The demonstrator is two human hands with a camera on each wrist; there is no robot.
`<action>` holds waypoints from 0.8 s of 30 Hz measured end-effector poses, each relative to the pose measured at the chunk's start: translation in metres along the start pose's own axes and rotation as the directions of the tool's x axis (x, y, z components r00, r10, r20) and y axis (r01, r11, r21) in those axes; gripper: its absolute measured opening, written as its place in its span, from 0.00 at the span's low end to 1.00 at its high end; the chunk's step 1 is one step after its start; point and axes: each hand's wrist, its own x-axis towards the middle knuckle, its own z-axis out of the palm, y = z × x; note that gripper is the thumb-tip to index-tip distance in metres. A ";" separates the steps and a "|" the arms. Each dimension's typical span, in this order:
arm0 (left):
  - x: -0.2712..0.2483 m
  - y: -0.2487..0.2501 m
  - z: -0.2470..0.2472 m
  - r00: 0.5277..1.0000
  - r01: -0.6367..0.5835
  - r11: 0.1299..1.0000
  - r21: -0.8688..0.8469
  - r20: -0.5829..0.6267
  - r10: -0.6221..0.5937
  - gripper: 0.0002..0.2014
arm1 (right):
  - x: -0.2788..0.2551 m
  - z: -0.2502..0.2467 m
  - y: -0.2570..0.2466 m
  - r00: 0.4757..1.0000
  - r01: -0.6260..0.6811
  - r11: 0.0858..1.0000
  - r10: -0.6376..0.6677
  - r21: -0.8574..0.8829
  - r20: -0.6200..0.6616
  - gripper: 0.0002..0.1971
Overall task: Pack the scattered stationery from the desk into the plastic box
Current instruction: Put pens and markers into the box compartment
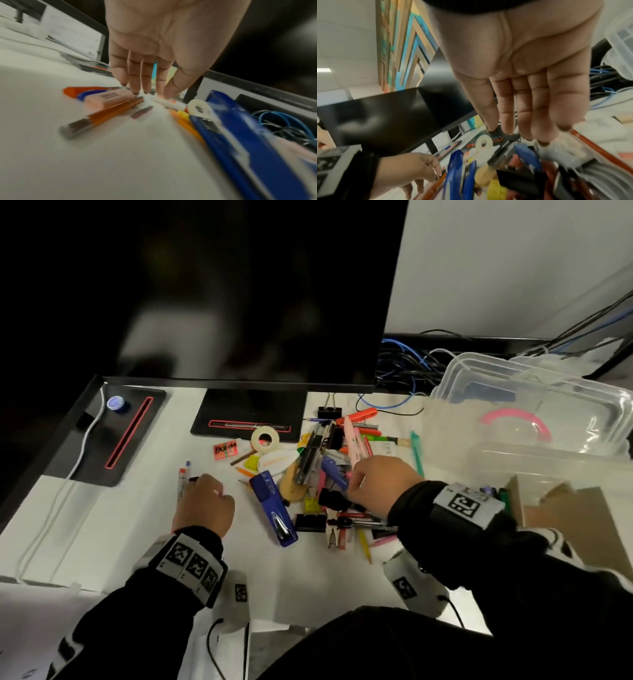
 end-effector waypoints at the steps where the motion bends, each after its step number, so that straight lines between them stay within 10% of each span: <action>1: 0.003 -0.008 0.002 1.000 0.011 0.999 0.042 -0.007 -0.011 0.08 | 0.006 0.007 -0.003 1.000 -0.010 1.000 0.010 -0.007 0.027 0.15; 24: 0.018 -0.015 0.021 0.992 -0.059 0.990 -0.132 0.107 0.073 0.17 | 0.045 0.070 -0.019 0.996 -0.077 0.994 0.074 -0.073 -0.049 0.24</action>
